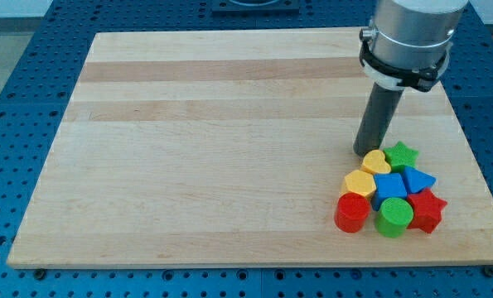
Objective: Separate yellow heart from group of blocks
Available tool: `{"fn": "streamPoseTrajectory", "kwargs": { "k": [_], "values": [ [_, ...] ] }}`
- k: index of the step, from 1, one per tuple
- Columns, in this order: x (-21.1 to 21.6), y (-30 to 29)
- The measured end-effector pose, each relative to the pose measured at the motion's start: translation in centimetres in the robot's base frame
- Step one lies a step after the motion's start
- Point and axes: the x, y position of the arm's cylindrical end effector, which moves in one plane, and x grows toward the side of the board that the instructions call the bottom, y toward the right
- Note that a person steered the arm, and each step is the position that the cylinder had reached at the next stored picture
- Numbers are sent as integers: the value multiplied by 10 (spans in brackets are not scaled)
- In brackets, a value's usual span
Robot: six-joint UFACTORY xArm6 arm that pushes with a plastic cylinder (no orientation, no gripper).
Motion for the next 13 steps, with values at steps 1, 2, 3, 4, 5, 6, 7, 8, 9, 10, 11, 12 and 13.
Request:
{"fn": "streamPoseTrajectory", "kwargs": {
  "k": [1,2,3,4,5,6,7,8,9,10,11,12,13],
  "values": [
    [-4,1],
    [-32,37],
    [-27,102],
    [8,138],
    [53,133],
    [65,104],
    [55,67],
    [33,32],
    [18,-5],
    [13,-28],
    [15,-3],
    [34,-3],
    [35,-48]
  ]
}}
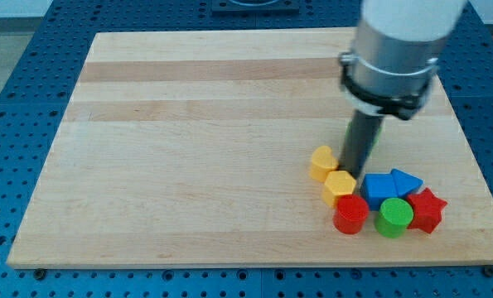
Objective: Separate yellow heart from group of blocks
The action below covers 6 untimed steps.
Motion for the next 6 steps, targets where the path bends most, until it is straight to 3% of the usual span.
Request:
{"fn": "streamPoseTrajectory", "kwargs": {
  "k": [2,3,5,6],
  "values": [
    [-50,-112],
    [-54,-125],
    [-26,-71],
    [-5,-72]
  ]
}}
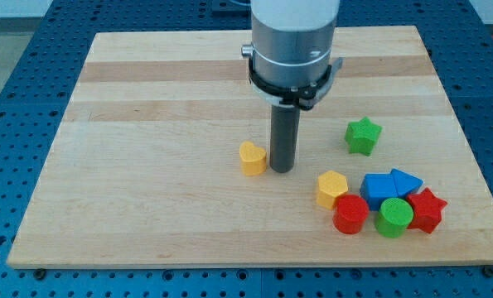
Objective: Separate yellow heart from group of blocks
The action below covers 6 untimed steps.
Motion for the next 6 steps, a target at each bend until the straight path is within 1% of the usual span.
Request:
{"fn": "streamPoseTrajectory", "kwargs": {
  "k": [1,2,3,5,6],
  "values": [
    [6,-42],
    [-30,-98],
    [-74,-123],
    [-4,-117],
    [-1,-73]
  ]
}}
